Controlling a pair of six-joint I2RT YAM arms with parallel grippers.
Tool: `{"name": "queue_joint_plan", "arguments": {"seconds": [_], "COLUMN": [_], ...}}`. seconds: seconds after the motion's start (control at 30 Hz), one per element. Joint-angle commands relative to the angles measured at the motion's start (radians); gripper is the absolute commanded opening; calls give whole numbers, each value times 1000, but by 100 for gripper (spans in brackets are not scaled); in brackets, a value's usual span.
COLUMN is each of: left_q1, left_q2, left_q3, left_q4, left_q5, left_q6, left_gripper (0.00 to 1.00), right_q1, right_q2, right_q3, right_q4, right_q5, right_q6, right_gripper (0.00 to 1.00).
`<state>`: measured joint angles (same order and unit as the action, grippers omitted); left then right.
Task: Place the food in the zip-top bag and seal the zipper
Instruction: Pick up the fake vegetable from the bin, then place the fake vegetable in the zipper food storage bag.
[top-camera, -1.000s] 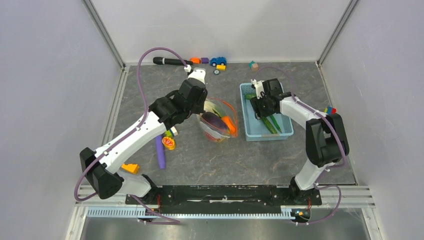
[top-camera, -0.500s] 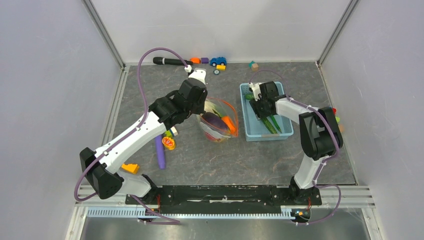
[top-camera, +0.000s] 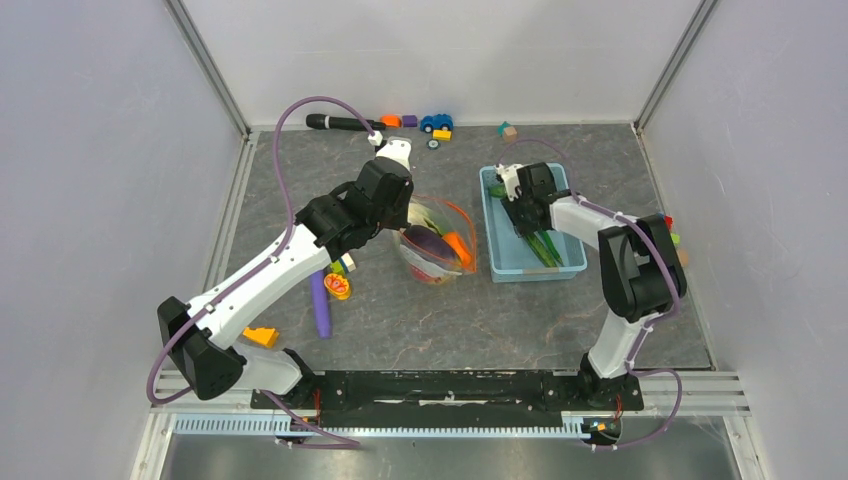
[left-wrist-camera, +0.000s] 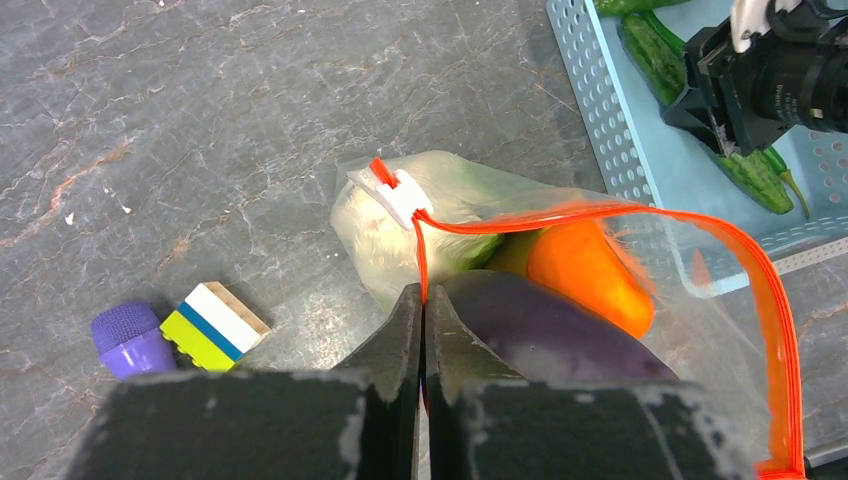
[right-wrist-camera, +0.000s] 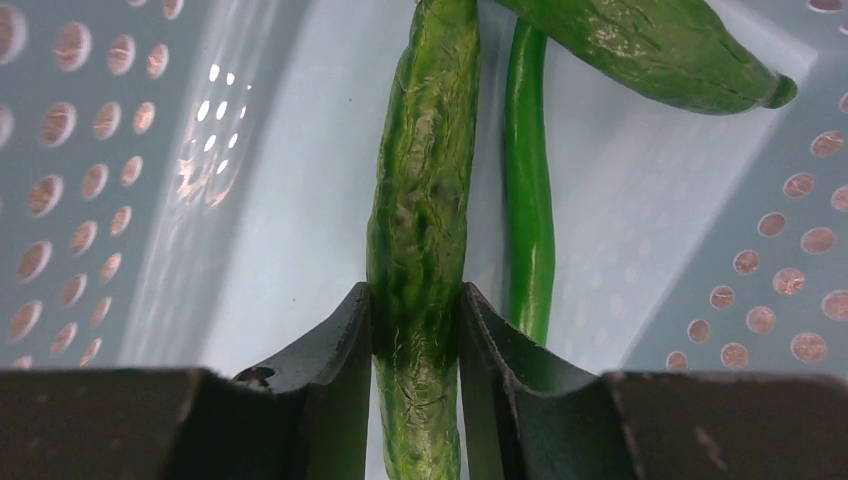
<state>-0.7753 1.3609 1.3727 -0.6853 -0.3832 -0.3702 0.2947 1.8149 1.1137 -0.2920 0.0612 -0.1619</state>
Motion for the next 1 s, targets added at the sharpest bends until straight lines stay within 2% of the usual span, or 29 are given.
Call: {"name": "queue_joint_plan", "arguments": {"seconds": [0.0,0.3,0.37,0.63,0.77,0.87,0.97], "left_q1": [2,2,2,2,2,2,2], "left_q2": [-42,-41,-40,-39,-35,-32,-32], "left_q3": [5,8,8,17,17,18,20], "left_q4": [28,27,26,18,18,9,2], "left_q5": [4,9,6,1,0,-2,-2], "left_q6": [-44,-54,-57,-75,-83,-95,-104], "left_gripper": [2,2,2,2,2,2,2], "right_q1": [4,4,4,48,164,271,314], "right_q2": [-115,-390,-470,-760,-803,-790,-765], "right_q3": [-7,-96,-135,-273,-291,-272,-280], "right_q4": [39,207,296,769,958,999,1078], "right_q5": [-56,-245,-301,-651,-695,-698,-724], "right_q6": [5,20,43,236,305,277,314], "right_gripper": [12,5,1,1,0,0,0]}}
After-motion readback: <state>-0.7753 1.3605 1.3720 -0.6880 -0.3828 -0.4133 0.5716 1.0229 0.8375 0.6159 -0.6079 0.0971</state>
